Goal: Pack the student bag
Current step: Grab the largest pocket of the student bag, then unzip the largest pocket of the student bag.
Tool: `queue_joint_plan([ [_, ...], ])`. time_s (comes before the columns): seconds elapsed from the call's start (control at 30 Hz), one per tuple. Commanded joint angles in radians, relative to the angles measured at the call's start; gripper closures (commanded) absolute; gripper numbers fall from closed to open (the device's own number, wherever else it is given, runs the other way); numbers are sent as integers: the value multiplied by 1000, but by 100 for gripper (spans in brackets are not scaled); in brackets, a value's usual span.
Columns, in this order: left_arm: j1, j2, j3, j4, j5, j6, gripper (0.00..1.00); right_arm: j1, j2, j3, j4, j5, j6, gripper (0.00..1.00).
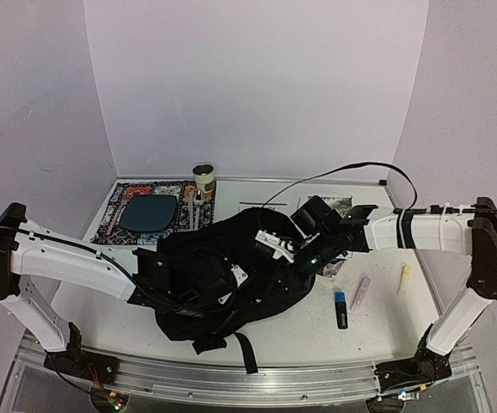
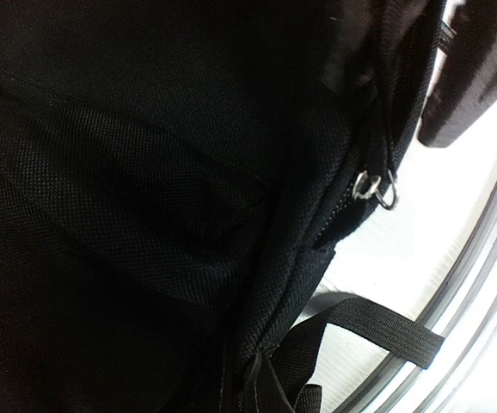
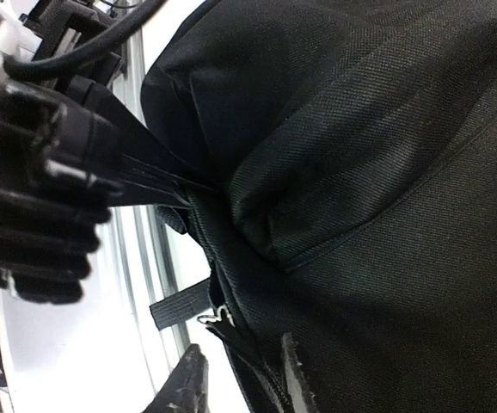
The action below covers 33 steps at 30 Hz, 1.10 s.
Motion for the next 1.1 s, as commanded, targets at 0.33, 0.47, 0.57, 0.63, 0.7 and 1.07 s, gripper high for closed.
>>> queue_joint_plan([
  [0.33, -1, -42, -14, 20, -38, -11, 100, 4, -105, -10, -23, 14, 27, 100],
  [0.47, 0, -43, -36, -32, -105, -34, 100, 2, -183, -36, -45, 82, 55, 100],
  [0.57, 0, -60, -58, -66, -161, -57, 100, -6, -244, -58, -63, 123, 73, 100],
  [0.63, 1, -82, -78, -79, -186, -73, 100, -8, -282, -75, -79, 158, 83, 100],
  [0.7, 5, -101, -95, -92, -217, -91, 100, -10, -310, -86, -96, 213, 94, 100],
  [1.07, 99, -149, -165, -214, -316, -313, 100, -72, -523, -152, -165, 458, 187, 100],
])
